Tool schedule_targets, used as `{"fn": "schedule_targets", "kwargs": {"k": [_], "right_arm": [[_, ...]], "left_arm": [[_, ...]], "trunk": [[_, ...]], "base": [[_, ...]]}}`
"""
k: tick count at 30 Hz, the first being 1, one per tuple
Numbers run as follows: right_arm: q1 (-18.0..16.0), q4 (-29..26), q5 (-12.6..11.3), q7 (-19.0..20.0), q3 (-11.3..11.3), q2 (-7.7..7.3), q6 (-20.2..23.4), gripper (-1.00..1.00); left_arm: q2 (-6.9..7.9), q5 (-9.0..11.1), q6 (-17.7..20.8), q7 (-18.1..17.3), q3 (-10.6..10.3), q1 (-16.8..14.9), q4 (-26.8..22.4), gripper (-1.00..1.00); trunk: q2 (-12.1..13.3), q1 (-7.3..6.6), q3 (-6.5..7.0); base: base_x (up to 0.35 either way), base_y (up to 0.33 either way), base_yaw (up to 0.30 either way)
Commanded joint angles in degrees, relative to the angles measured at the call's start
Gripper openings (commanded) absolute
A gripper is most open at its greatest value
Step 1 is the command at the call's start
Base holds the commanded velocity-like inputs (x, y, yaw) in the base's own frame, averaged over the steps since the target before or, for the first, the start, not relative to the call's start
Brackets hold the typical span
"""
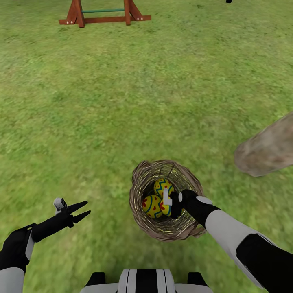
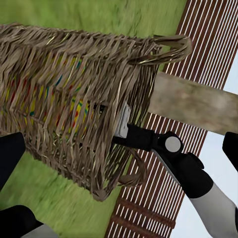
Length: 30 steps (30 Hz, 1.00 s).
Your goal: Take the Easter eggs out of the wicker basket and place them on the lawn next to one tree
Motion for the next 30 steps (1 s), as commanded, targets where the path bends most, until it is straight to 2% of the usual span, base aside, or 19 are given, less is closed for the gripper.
{"fn": "schedule_targets", "kwargs": {"k": [1,6,20,26,30], "right_arm": [[-0.01,-0.15,0.34,0.29,0.08,-0.06,0.20,1.00],[-0.99,0.09,-0.41,-0.08,-0.26,-0.06,-0.10,1.00],[-0.99,-0.31,-0.36,-0.33,-0.36,0.03,1.42,1.00],[-0.99,-0.31,-0.36,-0.46,-0.47,-0.03,1.43,1.00],[-0.98,-0.31,-0.36,-0.55,-0.54,-0.05,1.43,1.00]], "left_arm": [[-0.03,-0.60,0.60,-0.49,0.16,-0.04,-0.04,1.00],[-0.13,-0.78,-0.10,-0.14,-0.02,0.84,-0.13,1.00],[-0.12,-0.78,-0.19,-0.05,-0.02,1.10,-0.20,1.00],[-0.12,-0.78,-0.19,-0.05,-0.08,1.10,-0.18,1.00],[-0.12,-0.78,-0.19,-0.05,-0.06,1.10,-0.17,1.00]], "trunk": [[-0.01,0.00,-0.03],[-0.01,0.00,-0.03],[-0.01,0.00,-0.03],[-2.42,1.31,-1.10],[-2.42,1.31,-1.10]], "base": [[0.000,0.000,0.000],[0.000,0.000,0.000],[0.000,0.000,0.000],[0.000,0.000,0.000],[0.000,0.000,0.000]]}}
